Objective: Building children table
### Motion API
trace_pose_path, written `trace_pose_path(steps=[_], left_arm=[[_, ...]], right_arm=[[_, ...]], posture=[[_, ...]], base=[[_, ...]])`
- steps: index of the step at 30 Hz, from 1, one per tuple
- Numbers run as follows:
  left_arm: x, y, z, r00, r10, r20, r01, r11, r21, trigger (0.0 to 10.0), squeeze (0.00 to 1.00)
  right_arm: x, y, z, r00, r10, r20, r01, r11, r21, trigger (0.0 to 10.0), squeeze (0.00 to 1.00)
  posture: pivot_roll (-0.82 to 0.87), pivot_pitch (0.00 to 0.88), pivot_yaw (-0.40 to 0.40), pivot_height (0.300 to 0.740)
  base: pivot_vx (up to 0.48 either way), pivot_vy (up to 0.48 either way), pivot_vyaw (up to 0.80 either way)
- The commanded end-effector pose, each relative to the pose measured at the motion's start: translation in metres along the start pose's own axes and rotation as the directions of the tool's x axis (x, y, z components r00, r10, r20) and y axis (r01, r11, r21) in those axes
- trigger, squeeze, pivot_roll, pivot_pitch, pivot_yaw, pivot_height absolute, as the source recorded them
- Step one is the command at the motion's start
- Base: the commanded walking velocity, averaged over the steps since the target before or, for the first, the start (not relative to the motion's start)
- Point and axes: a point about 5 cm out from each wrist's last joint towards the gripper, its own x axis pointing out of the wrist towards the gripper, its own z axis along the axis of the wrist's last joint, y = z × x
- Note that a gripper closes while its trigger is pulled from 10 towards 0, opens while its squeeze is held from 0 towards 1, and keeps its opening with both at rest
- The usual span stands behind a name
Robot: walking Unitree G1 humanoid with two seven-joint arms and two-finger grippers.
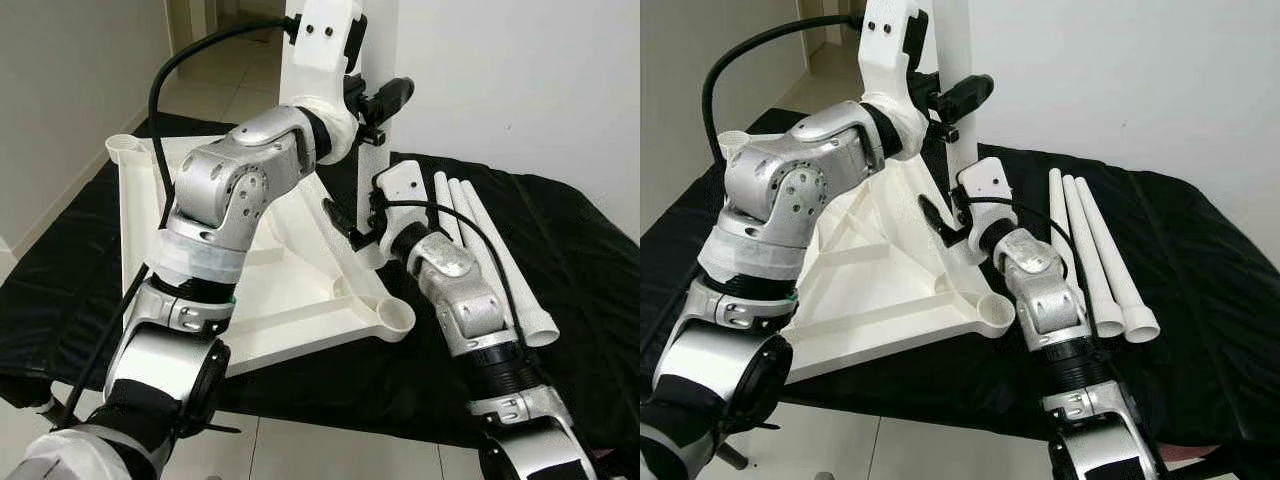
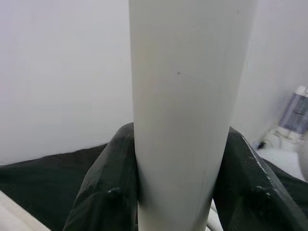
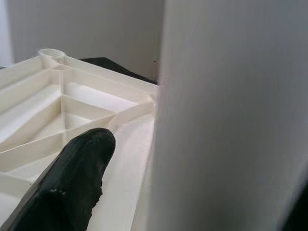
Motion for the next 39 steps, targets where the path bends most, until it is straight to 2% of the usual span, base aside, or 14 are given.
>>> trace_pose_path(steps=[1, 9, 17, 21, 23, 26, 33, 39], left_arm=[[0.004, -0.008, 0.013, 0.998, -0.009, 0.055, 0.007, 0.999, 0.034, 10.0, 0.0], [0.007, -0.007, 0.015, 0.998, 0.014, 0.066, -0.017, 0.999, 0.052, 10.0, 0.0], [0.008, -0.005, -0.003, 0.998, 0.03, 0.051, -0.033, 0.998, 0.058, 10.0, 0.0], [0.009, -0.005, -0.006, 0.998, 0.031, 0.049, -0.034, 0.998, 0.06, 10.0, 0.0], [0.014, -0.005, -0.015, 0.999, 0.035, 0.04, -0.038, 0.997, 0.06, 10.0, 0.0], [0.016, -0.005, -0.016, 0.999, 0.036, 0.038, -0.038, 0.997, 0.063, 10.0, 0.0], [0.02, -0.005, -0.018, 0.998, 0.036, 0.043, -0.039, 0.997, 0.069, 10.0, 0.0], [0.026, -0.007, -0.016, 0.998, 0.035, 0.052, -0.038, 0.997, 0.074, 10.0, 0.0]], right_arm=[[0.005, -0.002, -0.003, 0.996, -0.079, -0.027, 0.079, 0.997, -0.019, 10.0, 0.0], [0.012, 0.001, -0.003, 0.979, -0.198, -0.041, 0.196, 0.98, -0.037, 10.0, 0.0], [0.015, 0.002, 0.004, 0.976, -0.217, 0.005, 0.217, 0.973, -0.074, 10.0, 0.0], [0.015, 0.002, 0.006, 0.975, -0.221, 0.014, 0.222, 0.971, -0.086, 10.0, 0.0], [0.016, 0.001, 0.008, 0.974, -0.225, 0.027, 0.227, 0.969, -0.099, 10.0, 0.0], [0.016, 0.001, 0.008, 0.973, -0.229, 0.026, 0.231, 0.968, -0.097, 10.0, 0.0], [0.016, 0.002, 0.002, 0.971, -0.239, 0.0, 0.238, 0.967, -0.092, 10.0, 0.0], [0.016, 0.002, -0.01, 0.964, -0.255, -0.069, 0.249, 0.965, -0.085, 10.0, 0.0]], posture=[[-0.01, 0.0, -0.079, 0.74], [0.0, 0.0, -0.091, 0.74], [0.01, 0.0, -0.1, 0.74], [0.01, 0.0, -0.1, 0.74], [0.01, 0.0, -0.101, 0.74], [0.01, 0.0, -0.101, 0.74], [0.01, 0.0, -0.097, 0.74], [0.02, 0.0, -0.095, 0.74]], base=[[0.0, 0.0, 0.0], [0.0, 0.0, 0.0], [0.0, 0.0, 0.0], [0.0, 0.0, 0.0], [0.0, 0.0, 0.0], [0.0, 0.0, 0.0], [0.0, 0.0, 0.0], [0.0, 0.0, 0.0]])
